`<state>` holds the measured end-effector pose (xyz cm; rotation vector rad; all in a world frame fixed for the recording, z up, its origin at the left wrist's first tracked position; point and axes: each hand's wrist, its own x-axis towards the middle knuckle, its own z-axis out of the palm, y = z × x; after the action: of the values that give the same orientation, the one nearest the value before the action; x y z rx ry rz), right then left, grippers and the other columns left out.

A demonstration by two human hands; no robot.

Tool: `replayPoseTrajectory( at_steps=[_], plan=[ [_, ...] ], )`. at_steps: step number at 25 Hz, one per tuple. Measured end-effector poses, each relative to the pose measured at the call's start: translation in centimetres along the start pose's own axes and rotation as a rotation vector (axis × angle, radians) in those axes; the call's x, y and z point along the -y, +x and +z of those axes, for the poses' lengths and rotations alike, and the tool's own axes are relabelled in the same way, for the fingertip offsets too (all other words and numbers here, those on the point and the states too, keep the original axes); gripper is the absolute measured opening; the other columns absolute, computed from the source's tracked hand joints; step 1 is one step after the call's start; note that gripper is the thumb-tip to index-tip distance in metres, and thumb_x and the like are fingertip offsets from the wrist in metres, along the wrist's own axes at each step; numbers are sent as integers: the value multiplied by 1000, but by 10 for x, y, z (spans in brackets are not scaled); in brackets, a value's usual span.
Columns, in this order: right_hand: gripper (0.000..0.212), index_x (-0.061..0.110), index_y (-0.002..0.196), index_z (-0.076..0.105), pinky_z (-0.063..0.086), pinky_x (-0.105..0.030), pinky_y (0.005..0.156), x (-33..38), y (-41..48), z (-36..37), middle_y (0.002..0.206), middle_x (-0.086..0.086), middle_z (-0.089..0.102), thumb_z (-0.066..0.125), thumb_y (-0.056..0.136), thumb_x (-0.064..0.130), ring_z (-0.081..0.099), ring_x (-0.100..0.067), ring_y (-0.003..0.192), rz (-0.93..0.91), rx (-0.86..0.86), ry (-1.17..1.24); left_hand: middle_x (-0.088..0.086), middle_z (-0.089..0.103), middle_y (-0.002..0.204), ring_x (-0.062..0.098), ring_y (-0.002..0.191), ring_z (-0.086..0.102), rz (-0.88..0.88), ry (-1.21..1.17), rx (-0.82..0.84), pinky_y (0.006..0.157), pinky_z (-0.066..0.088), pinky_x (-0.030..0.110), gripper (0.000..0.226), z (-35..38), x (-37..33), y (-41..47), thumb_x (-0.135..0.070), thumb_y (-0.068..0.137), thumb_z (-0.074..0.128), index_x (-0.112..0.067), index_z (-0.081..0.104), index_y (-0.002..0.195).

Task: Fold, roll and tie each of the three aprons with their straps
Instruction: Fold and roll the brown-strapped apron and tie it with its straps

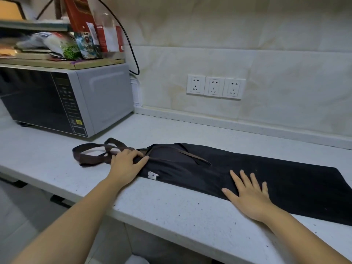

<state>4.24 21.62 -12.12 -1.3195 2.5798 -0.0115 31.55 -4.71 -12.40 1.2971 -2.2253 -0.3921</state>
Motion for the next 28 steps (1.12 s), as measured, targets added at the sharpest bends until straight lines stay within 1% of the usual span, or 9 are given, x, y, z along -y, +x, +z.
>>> replayPoseTrajectory(
  at_steps=[6, 9, 11, 13, 16, 20, 22, 25, 28],
  plan=[
    [68, 41, 148, -19, -13, -56, 115, 7, 0, 0, 159, 1, -22, 10, 93, 68, -25, -28, 145, 11, 25, -6, 4, 61, 94, 31, 98, 50, 45, 222, -83, 81, 38, 36, 5, 5, -11, 1, -23, 86, 67, -22, 69, 90],
    [68, 40, 149, -18, -14, -56, 115, 9, -1, -2, 159, -1, -24, 10, 94, 66, -26, -30, 144, 16, 66, -8, 10, 55, 97, 34, 93, 48, 56, 253, -247, 85, 37, 39, 34, 18, -52, -10, 0, 68, 62, -16, 68, 97],
    [66, 38, 151, -13, -13, -58, 114, 12, 2, -6, 159, -1, -23, 12, 95, 63, -26, -30, 144, 21, 52, 5, 6, 60, 110, 33, 107, 53, 382, 123, -133, 97, 38, 41, 42, 38, -104, -35, -8, 68, 59, -19, 69, 108],
    [61, 37, 153, -7, -12, -58, 115, 15, 5, -6, 160, -1, -20, 13, 98, 56, -24, -29, 145, 7, -14, 21, -1, 48, 143, 25, 139, 35, 558, 103, 131, 116, 19, 52, 42, 63, -146, -65, -27, 88, 48, -29, 59, 129],
    [55, 38, 153, -3, -7, -56, 117, 16, 5, -2, 161, 1, -14, 11, 101, 49, -16, -26, 147, 4, -11, 1, -8, 7, 163, 19, 150, -6, 469, 246, 342, 110, -13, 66, 49, 86, -164, -82, -50, 100, 25, -43, 27, 148],
    [44, 31, 143, 39, 30, -45, 108, 3, 34, -36, 147, -2, 40, 34, 99, 28, 36, -26, 133, 51, -220, 32, -1, 19, 161, 23, 150, 0, 442, 327, 321, 109, -17, 67, 51, 88, -184, -80, -50, 97, 27, -36, 38, 145],
    [52, 26, 145, 36, 29, -46, 110, -12, 60, -52, 146, -5, 40, 40, 94, 17, 34, -27, 134, 99, -263, 6, -1, 21, 161, 20, 150, 0, 507, 262, 334, 113, -17, 60, 51, 95, -203, -84, -53, 97, 29, -33, 41, 144],
    [75, 26, 154, 13, 4, -56, 117, -34, 93, -60, 158, -8, 19, 46, 88, 15, 6, -32, 147, 130, -103, -57, -3, 11, 163, 19, 150, -5, 563, 240, 406, 114, -18, 57, 54, 108, -212, -85, -57, 98, 23, -40, 28, 148],
    [77, 26, 151, 21, 8, -53, 116, -46, 111, -69, 150, -9, 32, 55, 82, 24, 17, -32, 143, 124, -68, -36, -5, 5, 164, 19, 150, -7, 562, 247, 424, 113, -17, 59, 55, 114, -210, -81, -60, 97, 19, -45, 19, 150]
  ],
)
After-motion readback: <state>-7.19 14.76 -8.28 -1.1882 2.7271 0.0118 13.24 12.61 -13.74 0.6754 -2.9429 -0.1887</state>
